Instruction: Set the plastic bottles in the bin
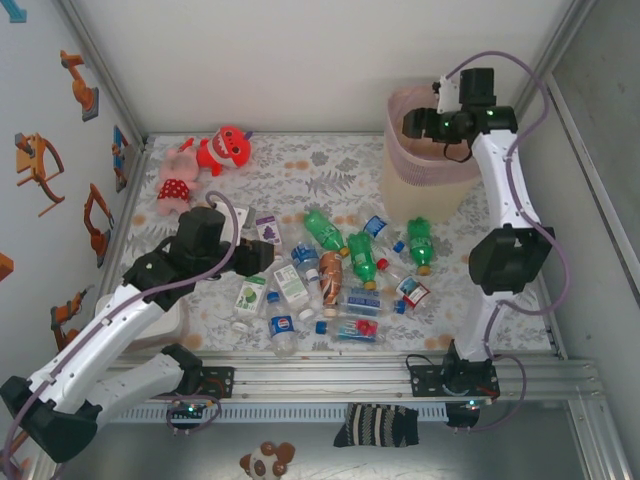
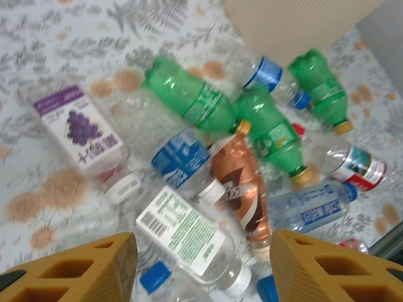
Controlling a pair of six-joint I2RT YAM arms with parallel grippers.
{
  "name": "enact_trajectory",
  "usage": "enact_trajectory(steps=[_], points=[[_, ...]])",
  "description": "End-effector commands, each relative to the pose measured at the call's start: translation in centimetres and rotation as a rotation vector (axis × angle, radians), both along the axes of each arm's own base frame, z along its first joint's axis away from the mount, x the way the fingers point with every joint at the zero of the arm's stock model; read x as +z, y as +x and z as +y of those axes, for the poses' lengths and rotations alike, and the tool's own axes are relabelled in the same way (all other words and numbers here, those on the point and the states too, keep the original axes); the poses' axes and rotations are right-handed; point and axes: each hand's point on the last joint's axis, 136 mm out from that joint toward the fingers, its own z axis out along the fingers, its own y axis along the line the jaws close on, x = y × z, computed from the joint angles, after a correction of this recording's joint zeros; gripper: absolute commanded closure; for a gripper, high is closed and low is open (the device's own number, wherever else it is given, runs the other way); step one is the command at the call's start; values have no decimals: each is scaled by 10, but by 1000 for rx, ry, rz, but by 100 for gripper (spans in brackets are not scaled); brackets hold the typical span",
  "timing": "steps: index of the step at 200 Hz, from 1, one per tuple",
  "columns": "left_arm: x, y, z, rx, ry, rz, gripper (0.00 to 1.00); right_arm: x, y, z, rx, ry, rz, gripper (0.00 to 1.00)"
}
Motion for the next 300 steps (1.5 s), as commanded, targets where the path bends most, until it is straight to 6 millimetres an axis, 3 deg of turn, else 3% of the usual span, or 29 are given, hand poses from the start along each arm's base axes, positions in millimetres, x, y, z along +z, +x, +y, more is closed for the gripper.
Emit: enact_trajectory(steps=[1,38,79,114,180,220,266,300], points=[[-29,-9,16,64,69,100,43,33,-14,-5,-33,18,-61,24],[-59,-21,36,141,140,199,43,77,-40,-6,-52,33,-160,25],[-90,-38,59,239,227,314,41,99,-72,3,-38,63,-222,26],[-102,-40,69,336,266,366,37,93,-95,10,-33,77,-226,26],[-142,-50,64,362,326,473,23,75,-130,8,-40,77,-207,26],[-156,-52,70,380,364,475,20,70,-141,8,-41,79,-197,26],[-167,-51,63,321,383,480,10,69,-152,8,-37,79,-199,26],[-176,-47,60,291,412,486,8,69,-155,8,-38,87,-202,26]])
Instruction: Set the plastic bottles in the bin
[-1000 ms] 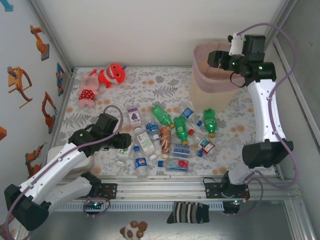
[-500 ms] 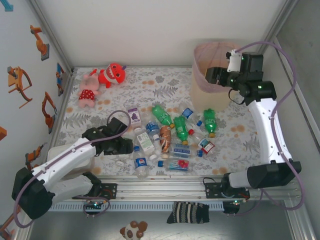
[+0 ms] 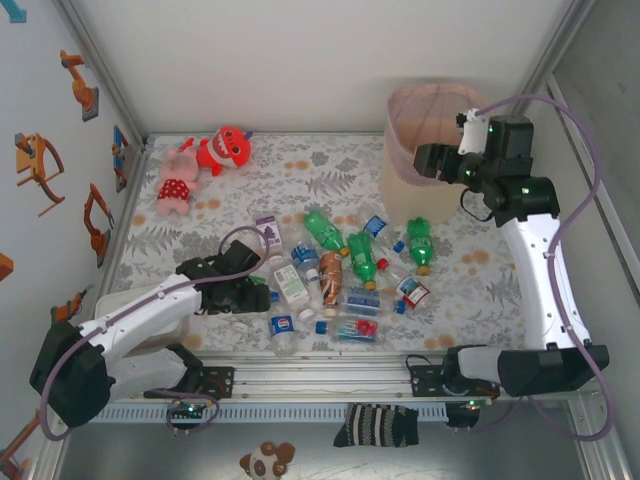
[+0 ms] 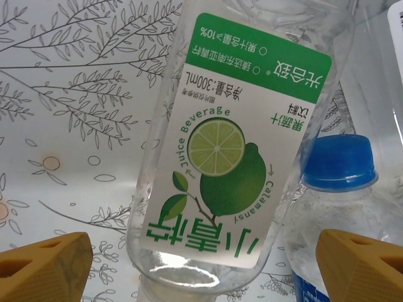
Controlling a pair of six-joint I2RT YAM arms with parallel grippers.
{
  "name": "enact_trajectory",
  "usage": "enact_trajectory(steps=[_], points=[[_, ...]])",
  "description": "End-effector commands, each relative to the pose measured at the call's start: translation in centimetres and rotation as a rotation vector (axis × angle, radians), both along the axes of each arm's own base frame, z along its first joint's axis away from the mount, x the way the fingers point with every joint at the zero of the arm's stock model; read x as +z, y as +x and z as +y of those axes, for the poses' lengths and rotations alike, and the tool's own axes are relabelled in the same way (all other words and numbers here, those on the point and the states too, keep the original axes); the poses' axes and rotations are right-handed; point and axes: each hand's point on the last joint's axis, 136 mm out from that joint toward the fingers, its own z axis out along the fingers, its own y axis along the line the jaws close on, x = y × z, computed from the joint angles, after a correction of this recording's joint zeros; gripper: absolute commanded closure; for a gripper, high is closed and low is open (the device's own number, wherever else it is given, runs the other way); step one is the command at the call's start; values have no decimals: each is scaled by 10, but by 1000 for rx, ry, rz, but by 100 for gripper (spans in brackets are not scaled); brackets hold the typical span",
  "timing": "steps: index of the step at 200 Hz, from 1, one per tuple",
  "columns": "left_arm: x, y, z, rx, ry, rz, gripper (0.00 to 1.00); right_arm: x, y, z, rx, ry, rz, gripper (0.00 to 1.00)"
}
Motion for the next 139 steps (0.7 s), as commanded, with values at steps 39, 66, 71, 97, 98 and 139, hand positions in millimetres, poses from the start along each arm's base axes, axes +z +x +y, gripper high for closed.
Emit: enact_trajectory(steps=[39,66,71,97,98,139], points=[[-16,9,-5,-61,40,28,11,0,-6,3,2,14,-6,26],[-22,17,-5,-54,38,28,13,0,-10,2,0,13,-5,26],[-23,19,-4,-54,41,30,13,0,-11,3,1,14,-5,26],[-25,29,0,-45,52,37,16,2,-14,5,11,29,-7,26],[-25,29,0,-44,52,36,16,2,-14,5,11,29,-7,26],[-29,33,3,-17,42,49,22,1,-19,3,4,23,-5,27]])
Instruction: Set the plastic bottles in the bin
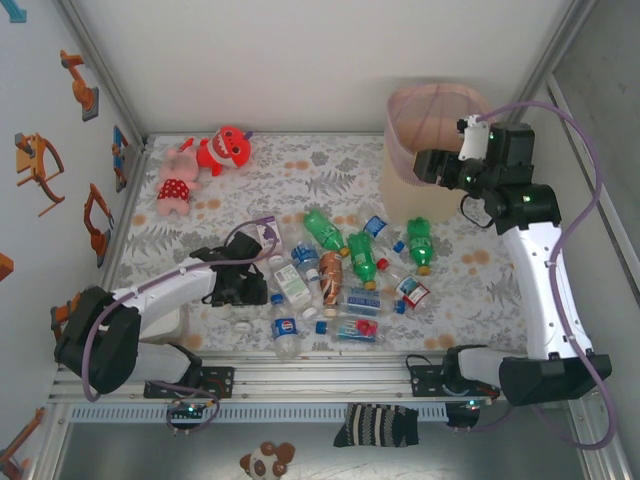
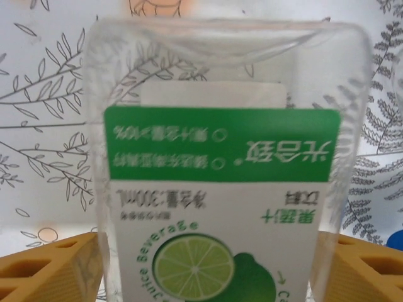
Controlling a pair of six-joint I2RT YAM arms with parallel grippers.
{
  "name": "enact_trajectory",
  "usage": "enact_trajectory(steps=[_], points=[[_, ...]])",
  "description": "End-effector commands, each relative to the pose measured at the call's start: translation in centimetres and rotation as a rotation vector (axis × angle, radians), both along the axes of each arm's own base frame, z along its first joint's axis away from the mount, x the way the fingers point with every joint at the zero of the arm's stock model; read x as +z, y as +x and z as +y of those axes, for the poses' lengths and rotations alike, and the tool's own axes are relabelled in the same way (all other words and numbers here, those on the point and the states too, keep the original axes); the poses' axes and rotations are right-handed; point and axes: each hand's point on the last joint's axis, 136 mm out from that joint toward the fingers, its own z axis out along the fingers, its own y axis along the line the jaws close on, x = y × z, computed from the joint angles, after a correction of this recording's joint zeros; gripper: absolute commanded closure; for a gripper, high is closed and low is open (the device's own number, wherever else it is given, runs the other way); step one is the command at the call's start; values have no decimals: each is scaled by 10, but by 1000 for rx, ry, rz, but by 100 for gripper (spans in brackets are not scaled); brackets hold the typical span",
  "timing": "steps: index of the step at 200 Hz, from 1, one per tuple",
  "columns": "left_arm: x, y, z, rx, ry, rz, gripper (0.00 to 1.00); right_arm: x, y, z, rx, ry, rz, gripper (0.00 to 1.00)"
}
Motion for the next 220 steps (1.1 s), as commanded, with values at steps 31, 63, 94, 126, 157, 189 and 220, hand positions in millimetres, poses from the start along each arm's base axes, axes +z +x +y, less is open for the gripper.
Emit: enact_trajectory(steps=[31,63,94,126,157,189,220], points=[[-2,-1,-11,1,-55,29,23,0,-10,3,5,17,5,26],[-9,-9,-7,12,-17,44,23,0,-11,4,8,18,7,27],[-11,-15,-5,15,13,46,26,0,-12,4,8,16,6,27],[-11,-22,-2,3,53,51,26,-1,-14,5,10,17,12,27],[-8,-25,-1,-9,73,49,29,0,-14,6,11,18,9,27],[-4,-25,1,-9,72,35,39,4,-15,7,10,19,0,27],[13,-17,0,-17,65,-17,41,6,-17,11,19,30,-7,28]])
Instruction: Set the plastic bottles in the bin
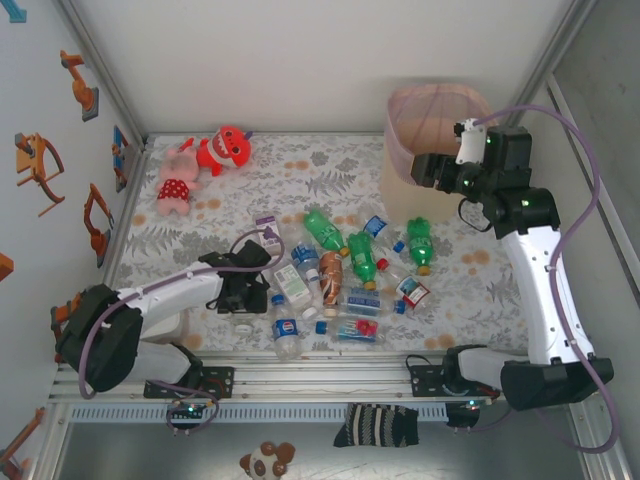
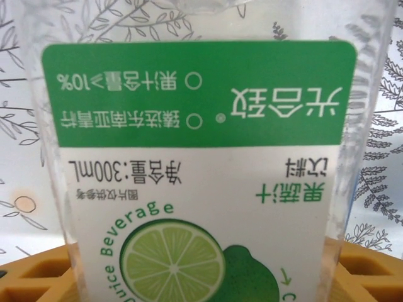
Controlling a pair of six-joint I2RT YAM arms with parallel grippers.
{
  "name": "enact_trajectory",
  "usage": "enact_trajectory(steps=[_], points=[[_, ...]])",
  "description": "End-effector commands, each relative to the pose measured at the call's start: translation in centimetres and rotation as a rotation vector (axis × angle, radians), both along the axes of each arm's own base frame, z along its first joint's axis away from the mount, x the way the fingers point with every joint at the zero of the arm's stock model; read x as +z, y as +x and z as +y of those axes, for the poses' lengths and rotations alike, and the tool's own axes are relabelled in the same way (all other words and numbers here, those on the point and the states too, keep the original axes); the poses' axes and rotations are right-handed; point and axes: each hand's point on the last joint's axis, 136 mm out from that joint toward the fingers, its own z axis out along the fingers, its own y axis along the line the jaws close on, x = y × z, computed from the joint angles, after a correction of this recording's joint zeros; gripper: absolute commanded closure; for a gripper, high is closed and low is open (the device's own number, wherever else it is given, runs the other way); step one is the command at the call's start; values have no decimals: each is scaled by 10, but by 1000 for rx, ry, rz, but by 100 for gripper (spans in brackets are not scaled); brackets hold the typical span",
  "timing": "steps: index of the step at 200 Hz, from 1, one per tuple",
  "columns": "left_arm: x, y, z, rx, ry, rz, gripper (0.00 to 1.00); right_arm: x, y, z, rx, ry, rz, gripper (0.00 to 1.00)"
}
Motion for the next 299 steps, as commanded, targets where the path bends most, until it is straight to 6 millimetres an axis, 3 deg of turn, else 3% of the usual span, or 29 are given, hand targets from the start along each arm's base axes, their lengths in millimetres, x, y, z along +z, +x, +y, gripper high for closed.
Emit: enact_trajectory(steps=[1,56,116,166,198,242,299], points=[[18,3,5,-4,16,-40,41,9,-9,4,2,22,-16,28],[85,28,-21,-75,-131,-212,43,18,-17,36,102,82,-66,28],[206,51,-95,-358,-578,-594,44,41,-32,81,274,207,-151,28],[304,43,-147,-630,-888,-806,46,72,-63,115,493,323,-272,27],[360,26,-167,-773,-1095,-932,46,97,-93,135,678,388,-379,25],[390,19,-182,-902,-1187,-1012,46,113,-102,144,735,409,-473,22],[383,17,-195,-1065,-1182,-1114,46,129,-114,155,846,432,-660,18]])
